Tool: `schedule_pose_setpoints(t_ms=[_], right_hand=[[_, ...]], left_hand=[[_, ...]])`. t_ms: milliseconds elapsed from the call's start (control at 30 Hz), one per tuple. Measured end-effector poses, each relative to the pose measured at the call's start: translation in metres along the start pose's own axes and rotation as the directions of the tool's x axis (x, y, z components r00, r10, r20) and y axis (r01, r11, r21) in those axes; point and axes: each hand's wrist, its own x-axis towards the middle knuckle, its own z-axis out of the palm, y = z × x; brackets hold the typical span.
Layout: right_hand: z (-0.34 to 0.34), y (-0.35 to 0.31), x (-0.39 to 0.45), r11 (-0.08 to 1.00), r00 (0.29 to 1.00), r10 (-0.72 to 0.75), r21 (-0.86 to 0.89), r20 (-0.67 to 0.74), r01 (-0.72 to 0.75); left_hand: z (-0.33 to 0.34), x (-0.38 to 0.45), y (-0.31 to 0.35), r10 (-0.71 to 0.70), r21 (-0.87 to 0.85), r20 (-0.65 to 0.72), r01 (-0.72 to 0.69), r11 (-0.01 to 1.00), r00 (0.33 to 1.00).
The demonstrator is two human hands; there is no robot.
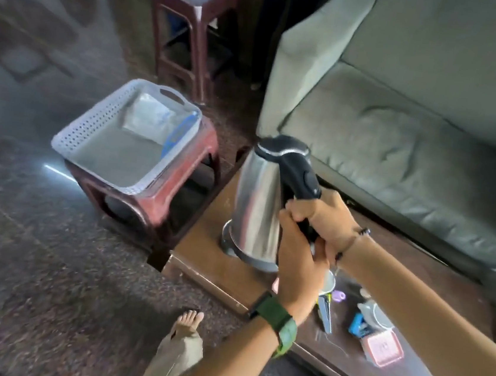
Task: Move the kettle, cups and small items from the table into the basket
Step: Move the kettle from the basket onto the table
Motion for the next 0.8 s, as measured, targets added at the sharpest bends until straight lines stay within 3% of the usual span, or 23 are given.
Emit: schedule_pose_setpoints(t_ms=[167, 367, 667, 800], right_hand=[[-0.050, 0.059, -0.027, 0.990, 0.986, 0.140, 0.001, -0.087, -0.140], [-0.078, 0.102, -0.034, 0.949, 0.951, 0.269, -0.125, -0.154, -0.289], [-0.076, 0.120, -0.010, 0.887, 0.886, 0.427, -0.103, -0.181, -0.449], [-0.073, 0.115, 0.003, 0.892, 0.882, 0.426, -0.072, -0.202, -0.447]], left_hand=[[0.051, -0.061, -0.011, -0.126, -0.041, 0.147, 0.133, 0.990, 0.981], [0.084, -0.094, -0.042, -0.267, 0.095, 0.305, 0.250, 0.964, 0.914], [0.079, -0.082, -0.045, -0.329, 0.150, 0.339, 0.295, 0.944, 0.881], [0.079, -0.067, -0.044, -0.370, 0.173, 0.384, 0.328, 0.929, 0.846]])
